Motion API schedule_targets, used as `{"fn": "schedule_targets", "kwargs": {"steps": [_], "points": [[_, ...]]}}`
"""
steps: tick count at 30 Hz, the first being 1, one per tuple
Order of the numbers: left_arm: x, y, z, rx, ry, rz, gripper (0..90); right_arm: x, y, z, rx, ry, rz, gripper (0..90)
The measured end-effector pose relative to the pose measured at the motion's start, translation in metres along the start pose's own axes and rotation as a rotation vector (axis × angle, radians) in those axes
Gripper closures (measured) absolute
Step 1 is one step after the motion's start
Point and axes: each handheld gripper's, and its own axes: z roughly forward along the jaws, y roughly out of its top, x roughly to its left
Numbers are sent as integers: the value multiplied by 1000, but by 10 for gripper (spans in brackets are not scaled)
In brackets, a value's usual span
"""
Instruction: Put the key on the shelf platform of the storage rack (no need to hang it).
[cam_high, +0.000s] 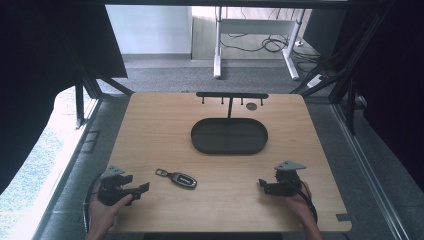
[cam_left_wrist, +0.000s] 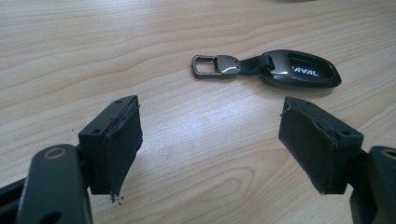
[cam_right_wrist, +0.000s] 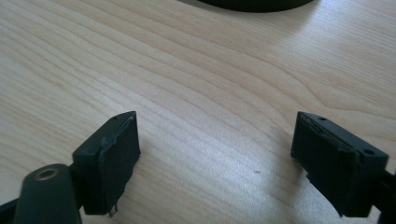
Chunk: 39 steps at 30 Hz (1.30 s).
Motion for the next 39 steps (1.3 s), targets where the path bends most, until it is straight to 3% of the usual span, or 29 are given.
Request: {"fn": "schedule_targets", "kwargs": {"steps": [5,8,13,19,20,23,25,30,31,34,35,39], "points": [[2,0,0,6,-1,4,216,1,1,-4,29,10,-5,203],[-1,1,-4,-11,-15,5,216,5,6,-12,33,42,-14,223],[-3,0,-5,-9,-26,3,216,10,23,-27,5,46,-51,247],[-6,2,-10,-20,-43,4,214,18,45,-36,2,106,-83,244],[-8,2,-11,-21,-45,10,214,25,59,-38,27,126,-107,252],[-10,1,-12,-23,-46,15,214,32,71,-40,42,142,-142,256],[-12,1,-13,-22,-50,22,214,44,88,-42,54,159,-184,256],[-13,1,-14,-23,-50,26,215,57,105,-41,65,180,-210,286],[-13,1,-12,-19,-47,24,215,67,115,-38,79,190,-235,295],[-13,-1,-11,-11,-44,22,216,74,124,-34,92,205,-258,303],[-13,-1,-12,-12,-44,21,216,84,132,-29,112,213,-284,309],[-13,-2,-13,-13,-43,21,216,99,145,-20,143,224,-332,322]]}}
